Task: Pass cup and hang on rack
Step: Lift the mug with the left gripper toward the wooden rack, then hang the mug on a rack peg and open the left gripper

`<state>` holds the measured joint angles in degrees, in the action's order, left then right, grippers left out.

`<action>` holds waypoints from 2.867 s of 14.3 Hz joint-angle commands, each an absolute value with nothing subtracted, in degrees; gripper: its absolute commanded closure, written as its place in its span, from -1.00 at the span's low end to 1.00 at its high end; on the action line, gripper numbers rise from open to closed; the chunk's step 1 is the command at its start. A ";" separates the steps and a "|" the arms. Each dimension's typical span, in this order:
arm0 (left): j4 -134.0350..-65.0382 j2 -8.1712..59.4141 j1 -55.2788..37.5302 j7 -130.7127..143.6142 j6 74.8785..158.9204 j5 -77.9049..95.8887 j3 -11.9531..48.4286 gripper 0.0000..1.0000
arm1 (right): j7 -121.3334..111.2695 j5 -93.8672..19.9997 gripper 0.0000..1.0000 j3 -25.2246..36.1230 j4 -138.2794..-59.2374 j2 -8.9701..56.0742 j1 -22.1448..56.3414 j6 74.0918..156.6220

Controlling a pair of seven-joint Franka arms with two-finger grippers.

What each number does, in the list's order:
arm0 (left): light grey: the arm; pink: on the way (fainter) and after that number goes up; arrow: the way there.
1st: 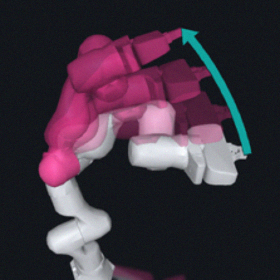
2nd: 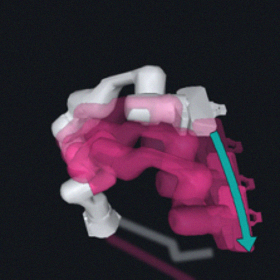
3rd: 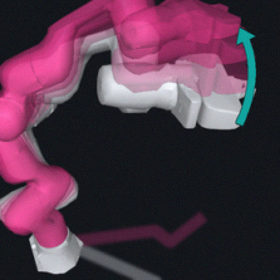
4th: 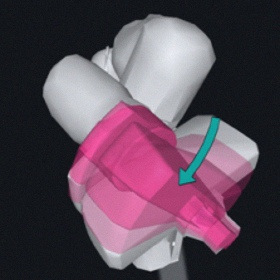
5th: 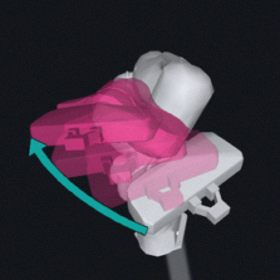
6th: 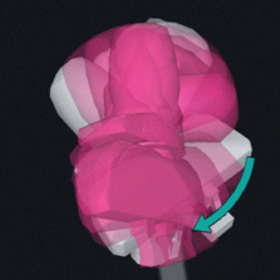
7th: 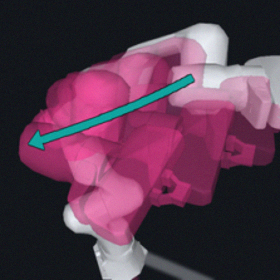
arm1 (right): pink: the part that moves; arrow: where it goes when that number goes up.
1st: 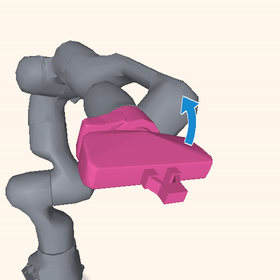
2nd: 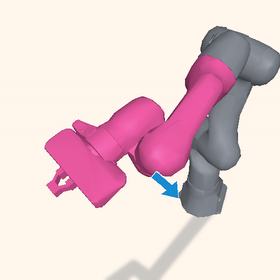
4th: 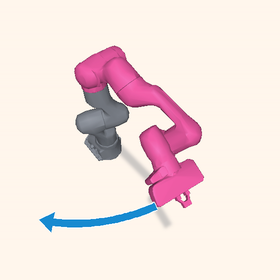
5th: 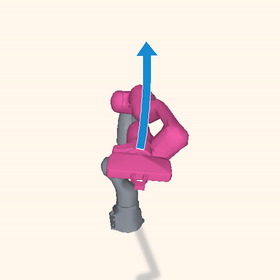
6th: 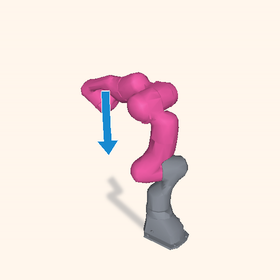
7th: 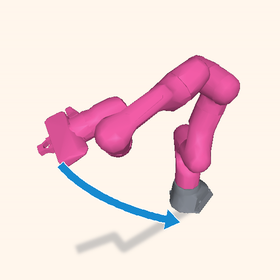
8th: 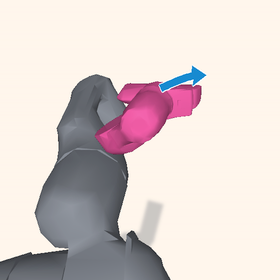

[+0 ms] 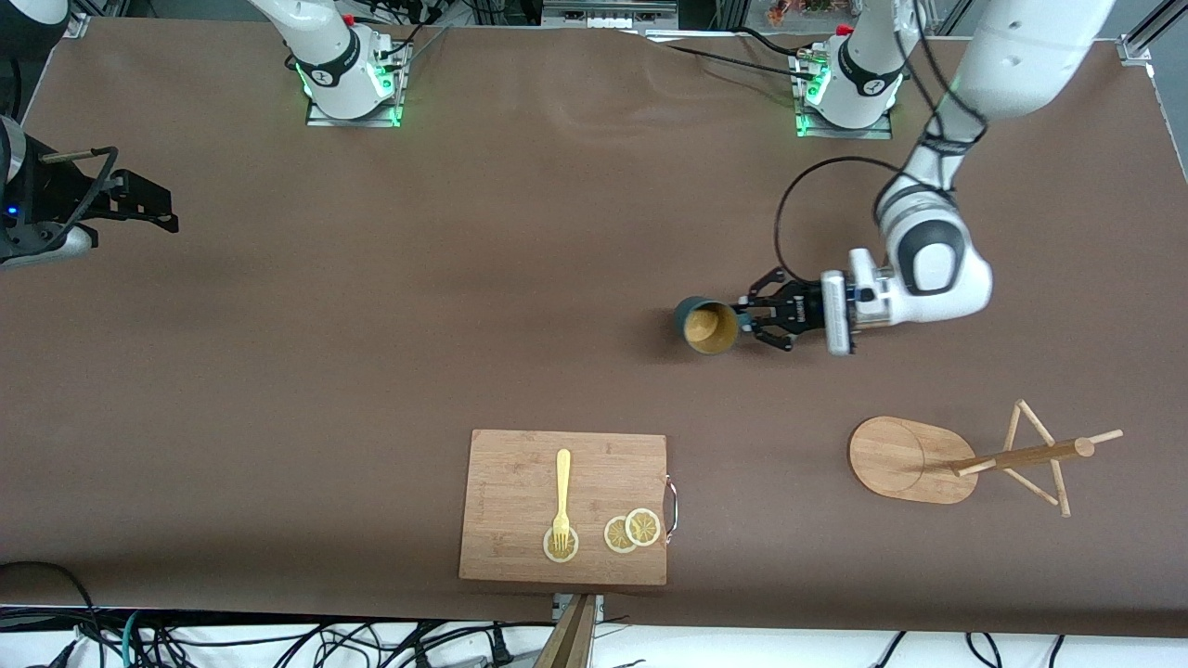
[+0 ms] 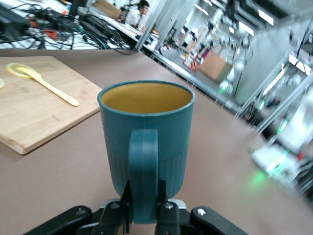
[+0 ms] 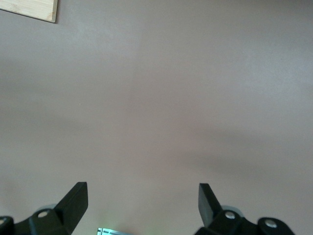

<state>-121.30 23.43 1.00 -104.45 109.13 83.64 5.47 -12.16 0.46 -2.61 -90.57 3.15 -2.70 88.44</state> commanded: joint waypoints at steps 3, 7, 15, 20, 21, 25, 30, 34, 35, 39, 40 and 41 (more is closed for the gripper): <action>-123.22 17.14 12.11 -75.18 97.66 80.51 5.63 1.00 | -12.13 0.35 -1.00 -3.08 -89.30 2.99 -3.34 89.65; -122.96 17.31 19.94 -62.26 91.61 79.54 5.54 1.00 | -12.13 0.26 -1.00 -2.99 -89.65 3.60 -3.60 91.93; -117.87 21.96 29.35 -39.91 82.80 90.61 5.54 1.00 | -12.13 0.26 -1.00 -2.37 -89.56 4.83 -3.87 92.11; -116.63 26.53 34.80 -37.97 78.23 90.61 5.71 1.00 | -12.13 0.26 -1.00 -2.37 -89.56 4.92 -3.78 92.20; -115.76 27.50 35.41 -37.97 77.96 90.79 5.71 1.00 | -12.13 0.26 -1.00 -2.37 -89.56 4.92 -3.78 92.63; -114.70 30.93 35.86 -38.06 77.17 92.98 5.71 1.00 | -12.13 0.18 -1.00 -2.37 -89.56 4.92 -3.78 92.55; -112.33 34.71 35.86 -38.06 77.34 95.97 5.63 1.00 | -12.04 0.18 -1.00 -2.37 -89.56 4.92 -3.78 92.64; -110.22 37.70 35.86 -37.97 78.31 97.03 5.63 1.00 | -12.04 0.18 -1.00 -2.37 -89.56 4.92 -3.69 92.64; -109.52 38.14 35.86 -37.88 78.31 97.03 5.63 1.00 | -12.13 0.18 -1.00 -2.37 -89.56 4.92 -3.69 92.64; -108.46 39.64 36.38 -37.97 81.64 97.21 5.54 1.00 | -12.13 0.18 -1.00 -2.37 -89.56 4.92 -3.69 92.55; -108.20 39.55 36.47 -38.06 82.35 97.21 5.54 1.00 | -12.13 0.18 -1.00 -2.37 -89.56 4.92 -3.69 92.55; -107.32 39.64 36.82 -37.97 82.35 97.12 5.54 1.00 | -12.04 0.18 -1.00 -2.37 -89.56 4.92 -3.69 92.64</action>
